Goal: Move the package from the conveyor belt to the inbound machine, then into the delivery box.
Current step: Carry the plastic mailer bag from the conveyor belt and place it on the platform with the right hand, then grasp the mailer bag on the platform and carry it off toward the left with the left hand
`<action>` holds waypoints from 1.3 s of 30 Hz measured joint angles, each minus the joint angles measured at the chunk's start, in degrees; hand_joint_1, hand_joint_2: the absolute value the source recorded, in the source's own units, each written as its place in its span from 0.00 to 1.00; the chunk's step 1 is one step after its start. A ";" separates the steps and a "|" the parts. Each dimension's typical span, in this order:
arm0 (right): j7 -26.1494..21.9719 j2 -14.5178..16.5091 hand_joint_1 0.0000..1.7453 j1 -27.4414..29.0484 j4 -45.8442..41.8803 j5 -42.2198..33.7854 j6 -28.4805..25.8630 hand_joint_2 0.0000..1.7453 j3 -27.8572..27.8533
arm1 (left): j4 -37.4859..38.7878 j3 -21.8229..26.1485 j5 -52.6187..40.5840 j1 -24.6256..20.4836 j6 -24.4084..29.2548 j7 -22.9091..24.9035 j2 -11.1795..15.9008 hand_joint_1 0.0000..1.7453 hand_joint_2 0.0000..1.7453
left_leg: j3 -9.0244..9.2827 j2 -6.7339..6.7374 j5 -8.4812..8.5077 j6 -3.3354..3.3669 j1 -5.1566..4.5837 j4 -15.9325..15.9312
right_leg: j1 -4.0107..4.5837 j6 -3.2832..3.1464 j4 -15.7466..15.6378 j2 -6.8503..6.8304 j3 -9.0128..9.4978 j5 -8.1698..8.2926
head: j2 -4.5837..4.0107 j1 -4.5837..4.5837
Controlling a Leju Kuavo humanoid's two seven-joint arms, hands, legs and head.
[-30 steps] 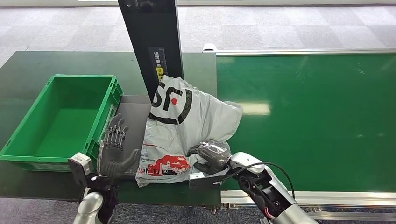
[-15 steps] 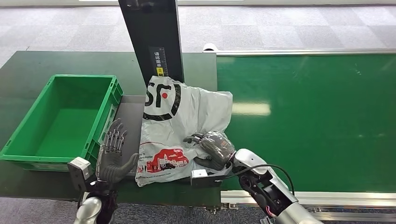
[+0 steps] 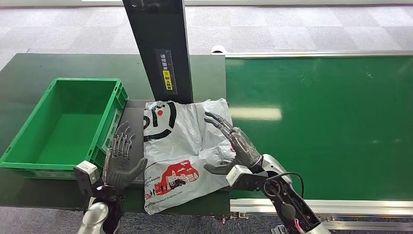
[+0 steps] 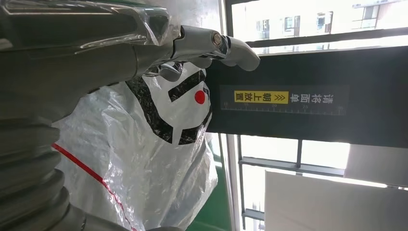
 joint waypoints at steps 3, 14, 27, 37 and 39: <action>-0.04 -0.08 0.00 0.42 -0.79 -4.99 4.56 1.00 -1.54 | 0.17 -0.14 -0.01 0.00 0.02 -0.15 0.04 0.00 1.00 | -0.01 0.00 0.00 0.00 0.00 0.00 | 0.00 0.00 0.00 0.00 0.00 0.00 | 0.01 -0.01; 1.79 0.01 0.00 0.13 -0.03 -12.39 9.66 1.00 -5.82 | -0.10 -0.57 -3.86 0.99 1.11 -0.60 0.37 0.00 1.00 | -0.02 -0.01 0.00 0.00 0.00 0.00 | 0.00 0.00 0.00 0.00 0.02 0.00 | 0.01 0.00; 2.99 1.15 0.00 -1.11 4.04 -14.08 8.13 1.00 -9.20 | -3.24 -2.92 -8.26 3.51 2.21 -0.60 0.69 0.00 1.00 | -0.05 -0.03 0.00 0.00 0.00 -0.01 | 0.00 0.00 0.00 -0.01 0.00 0.00 | 0.02 0.00; 4.27 1.56 0.00 -1.48 5.41 -14.25 4.94 1.00 -9.79 | -4.07 -3.31 -8.88 3.95 1.33 -0.60 0.81 0.00 1.00 | -0.05 -0.03 0.00 0.00 0.00 -0.01 | 0.00 0.00 0.00 -0.01 -0.01 0.00 | 0.01 0.00; 5.10 1.67 0.00 -2.16 6.65 -14.83 2.94 1.00 -10.37 | -5.38 -4.06 -9.48 4.38 0.30 -0.64 0.81 0.00 1.00 | -0.06 -0.03 0.00 0.00 0.00 -0.01 | 0.00 0.00 0.00 -0.01 -0.01 0.00 | 0.01 0.00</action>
